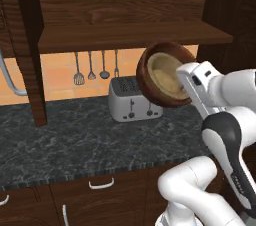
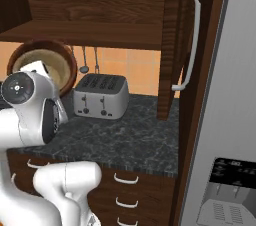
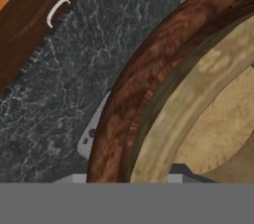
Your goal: Pick up the bowls on the counter and stack them on top of one another in the open cabinet. Place the smaller bowl on top of the larger bowl.
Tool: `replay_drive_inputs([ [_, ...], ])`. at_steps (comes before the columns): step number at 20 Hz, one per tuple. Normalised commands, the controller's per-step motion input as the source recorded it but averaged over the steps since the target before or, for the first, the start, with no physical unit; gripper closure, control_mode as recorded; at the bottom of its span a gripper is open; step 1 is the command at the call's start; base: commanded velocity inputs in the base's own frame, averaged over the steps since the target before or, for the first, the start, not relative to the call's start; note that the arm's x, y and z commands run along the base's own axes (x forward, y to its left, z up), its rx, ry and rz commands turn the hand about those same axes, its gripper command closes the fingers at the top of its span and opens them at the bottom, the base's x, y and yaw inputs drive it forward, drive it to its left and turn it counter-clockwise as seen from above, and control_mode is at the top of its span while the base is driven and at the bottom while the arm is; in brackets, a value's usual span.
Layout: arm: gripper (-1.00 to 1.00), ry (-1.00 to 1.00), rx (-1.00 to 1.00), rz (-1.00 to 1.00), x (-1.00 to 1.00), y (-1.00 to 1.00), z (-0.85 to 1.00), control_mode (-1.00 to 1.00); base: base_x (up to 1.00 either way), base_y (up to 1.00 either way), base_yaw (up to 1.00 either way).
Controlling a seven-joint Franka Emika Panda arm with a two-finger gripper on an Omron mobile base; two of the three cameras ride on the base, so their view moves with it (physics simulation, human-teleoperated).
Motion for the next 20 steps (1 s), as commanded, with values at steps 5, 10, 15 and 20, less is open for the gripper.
replay_drive_inputs([
  [5,1.0,-0.01,0.14,-0.01,0.39,-0.29,1.0,-1.0,0.0,0.0,0.0],
  [10,1.0,0.11,0.0,-0.05,0.75,0.0,0.86,-1.0,0.0,0.0,0.0],
  [15,1.0,0.03,-0.01,-0.03,0.39,0.0,0.01,-1.0,0.0,0.0,0.0],
  [20,1.0,0.09,0.0,-0.05,0.8,0.0,0.01,-1.0,0.0,0.0,0.0],
])
